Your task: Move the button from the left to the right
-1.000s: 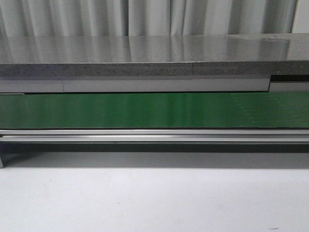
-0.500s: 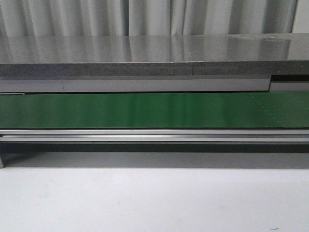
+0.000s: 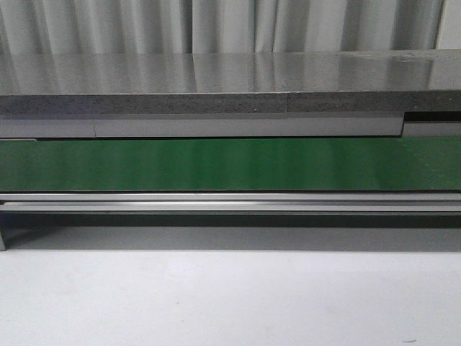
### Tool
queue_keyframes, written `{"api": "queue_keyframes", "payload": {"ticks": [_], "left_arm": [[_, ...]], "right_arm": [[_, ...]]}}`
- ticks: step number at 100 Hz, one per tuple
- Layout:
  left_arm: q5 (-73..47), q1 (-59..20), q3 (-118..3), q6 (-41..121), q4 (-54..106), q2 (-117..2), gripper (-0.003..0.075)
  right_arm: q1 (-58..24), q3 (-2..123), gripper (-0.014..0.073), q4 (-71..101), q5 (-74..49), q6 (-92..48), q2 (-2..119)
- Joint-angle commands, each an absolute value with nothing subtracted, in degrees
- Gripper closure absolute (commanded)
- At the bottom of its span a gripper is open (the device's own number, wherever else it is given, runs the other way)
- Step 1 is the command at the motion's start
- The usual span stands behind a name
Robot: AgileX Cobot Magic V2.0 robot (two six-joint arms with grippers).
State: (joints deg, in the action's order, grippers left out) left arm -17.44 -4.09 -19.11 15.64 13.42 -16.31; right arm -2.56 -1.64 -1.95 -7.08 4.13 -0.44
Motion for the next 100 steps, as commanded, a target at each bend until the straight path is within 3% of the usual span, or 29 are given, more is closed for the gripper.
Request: {"api": "queue_keyframes", "payload": {"ticks": [1, 64, 84, 100], "left_arm": [[-12.7, -4.51, -20.61, 15.49, 14.17, -16.84, 0.0715], [-10.7, -4.79, -20.61, 15.37, 12.93, -16.84, 0.0715], [-7.27, -7.99, -16.99, 0.0, -0.93, -16.84, 0.0715], [-1.75, -9.52, -11.62, 0.0, -1.25, -14.89, 0.0715]], "right_arm": [[-2.68, -1.68, 0.0661, -1.94, -2.42, 4.01, -1.5], [-2.68, -1.68, 0.0661, -1.94, -2.42, 4.01, -1.5], [-2.68, -1.68, 0.0661, -1.94, -2.42, 4.01, -1.5], [-2.68, -1.68, 0.0661, -1.94, -2.42, 4.01, -1.5]]}}
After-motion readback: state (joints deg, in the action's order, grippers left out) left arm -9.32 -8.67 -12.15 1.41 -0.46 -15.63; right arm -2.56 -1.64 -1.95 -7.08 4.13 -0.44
